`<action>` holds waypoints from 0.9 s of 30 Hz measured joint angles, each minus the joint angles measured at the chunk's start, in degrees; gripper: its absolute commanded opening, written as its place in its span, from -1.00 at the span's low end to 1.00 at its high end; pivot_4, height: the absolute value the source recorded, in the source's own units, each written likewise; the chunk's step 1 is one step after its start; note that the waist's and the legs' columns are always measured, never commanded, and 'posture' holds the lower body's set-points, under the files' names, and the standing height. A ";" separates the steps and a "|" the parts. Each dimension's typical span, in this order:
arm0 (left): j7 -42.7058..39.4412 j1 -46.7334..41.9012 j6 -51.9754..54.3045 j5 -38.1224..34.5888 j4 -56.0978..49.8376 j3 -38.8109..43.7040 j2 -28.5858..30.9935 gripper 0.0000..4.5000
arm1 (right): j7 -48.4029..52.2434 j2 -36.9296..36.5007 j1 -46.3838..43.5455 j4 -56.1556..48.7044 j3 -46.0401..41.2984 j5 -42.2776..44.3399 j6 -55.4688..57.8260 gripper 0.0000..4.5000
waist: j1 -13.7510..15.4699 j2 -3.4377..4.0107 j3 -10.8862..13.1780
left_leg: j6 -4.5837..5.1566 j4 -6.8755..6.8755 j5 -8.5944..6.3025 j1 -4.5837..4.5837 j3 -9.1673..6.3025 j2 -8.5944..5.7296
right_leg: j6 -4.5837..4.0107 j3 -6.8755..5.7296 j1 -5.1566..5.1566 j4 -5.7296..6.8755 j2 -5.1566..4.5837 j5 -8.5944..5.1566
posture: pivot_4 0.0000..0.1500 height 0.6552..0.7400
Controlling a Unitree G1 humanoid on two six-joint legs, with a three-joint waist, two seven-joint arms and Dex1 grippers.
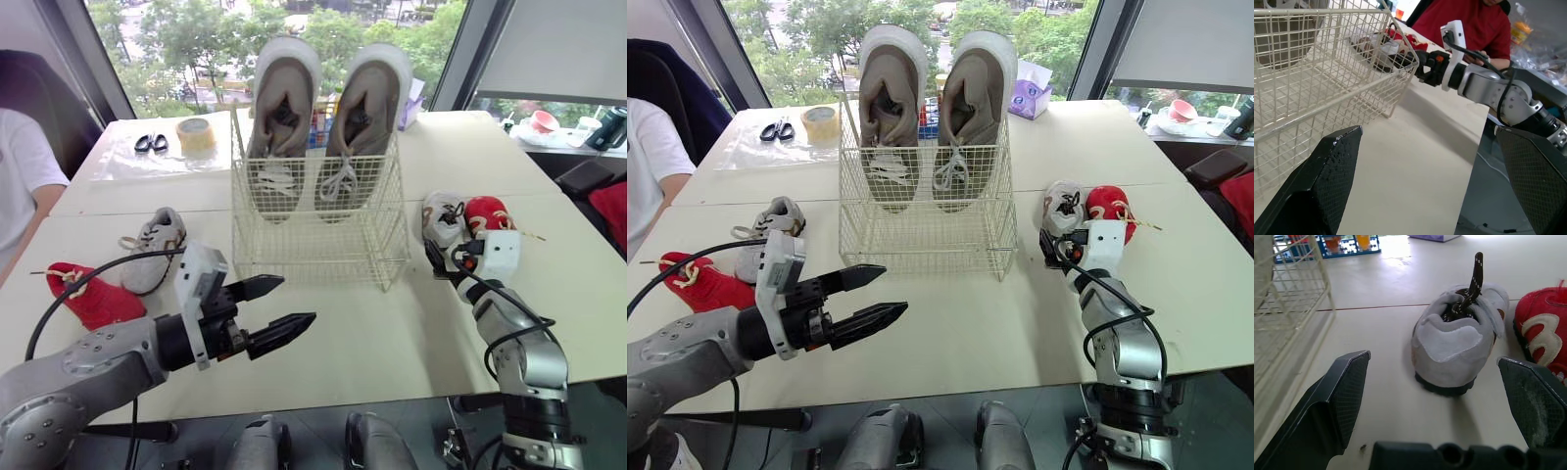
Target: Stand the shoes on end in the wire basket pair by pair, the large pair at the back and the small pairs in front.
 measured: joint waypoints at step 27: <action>4.39 0.55 -4.97 -3.96 -0.67 -2.89 8.26 1.00 | -9.41 4.83 -28.16 55.72 -3.14 -6.07 -32.47 -0.40 | -1.66 0.03 0.02 | -0.30 -0.08 0.17 0.03 -0.02 0.03 | 0.03 0.01 0.02 -0.03 0.00 0.00 | 1.00 1.00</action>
